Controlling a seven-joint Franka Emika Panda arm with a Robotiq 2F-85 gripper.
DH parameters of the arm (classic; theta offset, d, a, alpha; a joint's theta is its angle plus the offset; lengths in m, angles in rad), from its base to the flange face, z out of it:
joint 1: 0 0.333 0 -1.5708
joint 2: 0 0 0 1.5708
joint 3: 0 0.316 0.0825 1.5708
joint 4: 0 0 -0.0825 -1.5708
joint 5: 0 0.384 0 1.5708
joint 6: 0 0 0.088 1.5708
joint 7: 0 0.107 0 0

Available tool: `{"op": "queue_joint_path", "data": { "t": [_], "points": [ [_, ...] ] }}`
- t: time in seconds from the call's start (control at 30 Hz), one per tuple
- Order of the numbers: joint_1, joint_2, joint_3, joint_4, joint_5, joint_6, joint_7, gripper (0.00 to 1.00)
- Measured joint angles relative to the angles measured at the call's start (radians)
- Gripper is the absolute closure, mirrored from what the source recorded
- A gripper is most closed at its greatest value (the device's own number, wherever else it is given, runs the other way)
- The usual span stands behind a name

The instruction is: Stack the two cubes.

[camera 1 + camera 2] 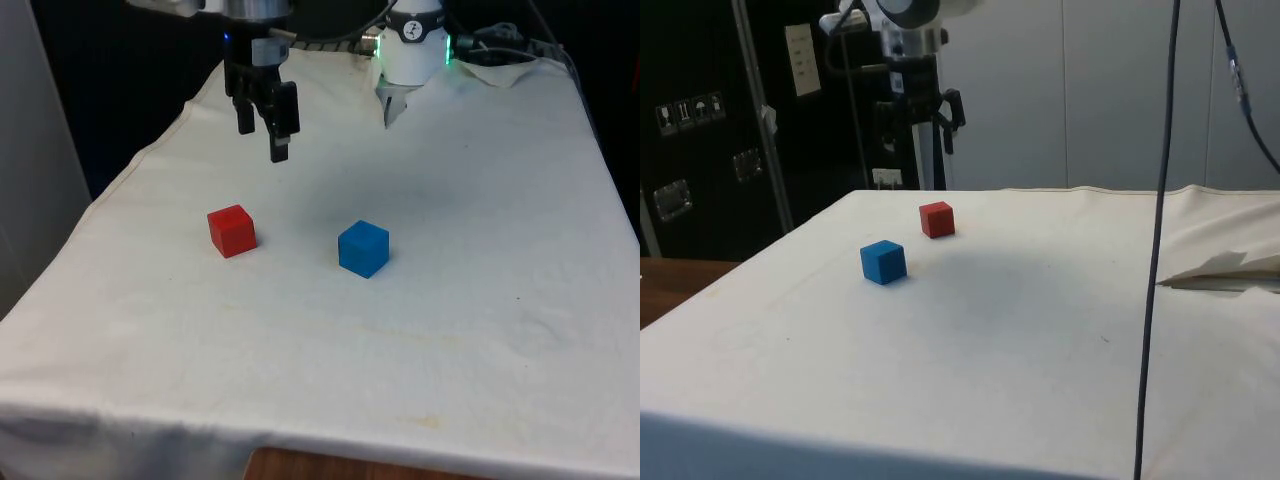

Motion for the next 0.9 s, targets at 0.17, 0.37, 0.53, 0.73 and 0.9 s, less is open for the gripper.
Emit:
{"op": "queue_joint_path", "data": {
  "t": [0.17,0.37,0.53,0.73,0.9],
  "points": [
    [0.0,0.011,-0.002,-0.006,0.0,0.032,0.0,0.0],
    [-0.003,0.022,-0.003,-0.023,0.001,0.093,-0.007,0.0],
    [-0.004,0.032,-0.003,-0.038,0.005,0.143,-0.02,0.0],
    [-0.006,0.053,-0.003,-0.039,0.014,0.166,-0.048,0.0],
    [-0.009,0.065,-0.003,-0.034,0.019,0.169,-0.067,0.0]
  ]
}}
